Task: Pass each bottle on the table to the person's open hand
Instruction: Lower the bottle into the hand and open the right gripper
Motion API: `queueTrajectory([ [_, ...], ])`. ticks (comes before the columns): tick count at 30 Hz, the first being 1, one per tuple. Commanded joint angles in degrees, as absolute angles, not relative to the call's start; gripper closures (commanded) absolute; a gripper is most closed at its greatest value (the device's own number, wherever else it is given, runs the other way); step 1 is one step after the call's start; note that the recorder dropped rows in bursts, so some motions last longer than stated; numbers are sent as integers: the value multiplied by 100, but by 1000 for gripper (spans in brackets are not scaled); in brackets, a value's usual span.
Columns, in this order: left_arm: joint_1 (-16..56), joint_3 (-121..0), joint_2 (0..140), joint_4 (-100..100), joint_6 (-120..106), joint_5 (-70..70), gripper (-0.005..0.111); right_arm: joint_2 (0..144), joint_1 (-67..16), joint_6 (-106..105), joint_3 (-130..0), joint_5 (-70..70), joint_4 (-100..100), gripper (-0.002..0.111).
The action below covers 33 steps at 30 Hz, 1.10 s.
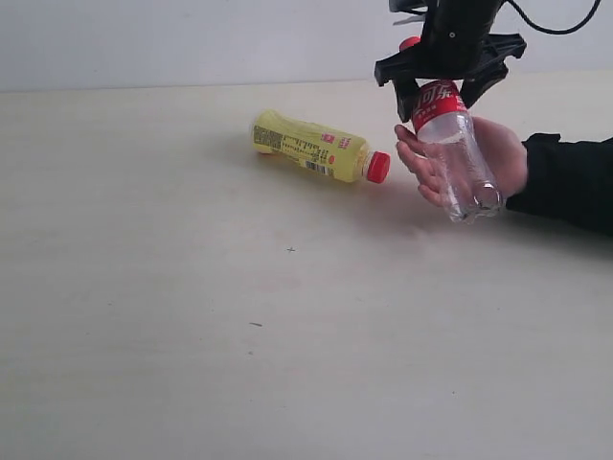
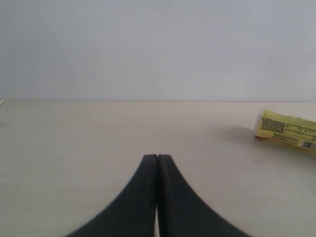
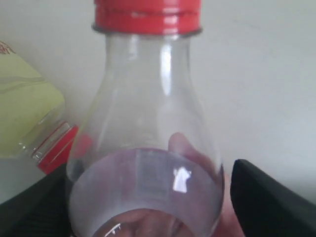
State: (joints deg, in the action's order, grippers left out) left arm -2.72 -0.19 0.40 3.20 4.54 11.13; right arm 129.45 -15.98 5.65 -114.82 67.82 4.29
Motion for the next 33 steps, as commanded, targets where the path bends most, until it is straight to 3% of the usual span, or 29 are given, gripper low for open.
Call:
queueTrajectory([
  [1, -289, 0, 0, 286, 471, 1112, 107, 12655, -1568, 557, -11529, 6469, 474, 31],
  [11, -289, 0, 0, 286, 471, 1112, 107, 11653, -1568, -402, -11529, 6796, -158, 35],
  [14, -289, 0, 0, 286, 471, 1112, 107, 11299, -1568, -730, -11529, 6996, -745, 50],
  [17, -289, 0, 0, 286, 471, 1112, 107, 10866, -1568, -935, -11338, 6996, -970, 71],
  [23, -289, 0, 0, 286, 471, 1112, 107, 9411, -1512, -1324, -9760, 6823, -1009, 108],
  [33, -289, 0, 0, 286, 471, 1112, 107, 6055, -1419, -3017, -6040, 4825, -2191, 108],
])
